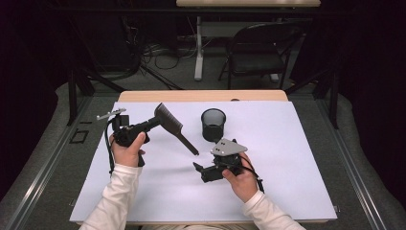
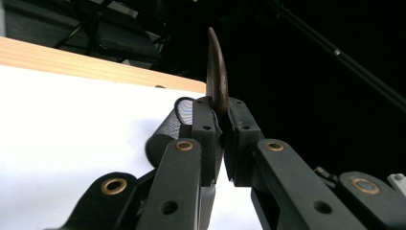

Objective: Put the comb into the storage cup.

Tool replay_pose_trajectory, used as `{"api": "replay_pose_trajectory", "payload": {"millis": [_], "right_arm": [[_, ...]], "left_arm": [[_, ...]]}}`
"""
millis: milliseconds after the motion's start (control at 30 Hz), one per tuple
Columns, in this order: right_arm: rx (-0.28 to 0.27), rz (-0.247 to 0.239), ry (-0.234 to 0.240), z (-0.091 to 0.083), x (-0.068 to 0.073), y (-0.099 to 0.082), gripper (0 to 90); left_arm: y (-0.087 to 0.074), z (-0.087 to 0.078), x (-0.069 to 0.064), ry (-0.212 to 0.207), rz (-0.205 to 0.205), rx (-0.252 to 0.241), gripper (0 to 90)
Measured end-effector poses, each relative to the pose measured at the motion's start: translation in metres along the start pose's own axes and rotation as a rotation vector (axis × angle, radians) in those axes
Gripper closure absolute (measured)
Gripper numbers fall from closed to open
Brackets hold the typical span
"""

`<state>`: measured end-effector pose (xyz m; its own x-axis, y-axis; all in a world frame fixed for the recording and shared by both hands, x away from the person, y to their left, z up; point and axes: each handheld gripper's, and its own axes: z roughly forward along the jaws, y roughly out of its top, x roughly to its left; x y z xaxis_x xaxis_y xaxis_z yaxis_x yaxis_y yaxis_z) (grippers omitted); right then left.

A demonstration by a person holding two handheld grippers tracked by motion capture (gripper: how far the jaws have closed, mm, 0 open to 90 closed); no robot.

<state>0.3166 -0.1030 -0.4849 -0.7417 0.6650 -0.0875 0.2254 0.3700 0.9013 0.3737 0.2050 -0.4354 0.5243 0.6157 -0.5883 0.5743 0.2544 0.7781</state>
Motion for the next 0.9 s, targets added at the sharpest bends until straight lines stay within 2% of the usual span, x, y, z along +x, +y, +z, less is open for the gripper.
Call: {"api": "replay_pose_trajectory", "payload": {"millis": [167, 433, 633, 900], "right_arm": [[-0.003, 0.021, -0.025, -0.004, -0.005, -0.002, 0.0], [-0.003, 0.045, -0.017, -0.007, -0.011, -0.003, 0.0], [-0.002, 0.04, -0.028, -0.007, -0.012, -0.004, 0.0], [-0.009, 0.05, -0.051, -0.008, -0.02, -0.004, 0.0]], "left_arm": [[0.002, 0.0, 0.0, 0.006, 0.01, -0.005, 84.4], [0.004, -0.002, 0.0, 0.027, 0.024, -0.001, 84.4], [0.004, -0.004, -0.004, 0.071, 0.074, -0.008, 84.3], [0.001, -0.006, -0.01, 0.105, 0.133, -0.013, 84.4]]}}
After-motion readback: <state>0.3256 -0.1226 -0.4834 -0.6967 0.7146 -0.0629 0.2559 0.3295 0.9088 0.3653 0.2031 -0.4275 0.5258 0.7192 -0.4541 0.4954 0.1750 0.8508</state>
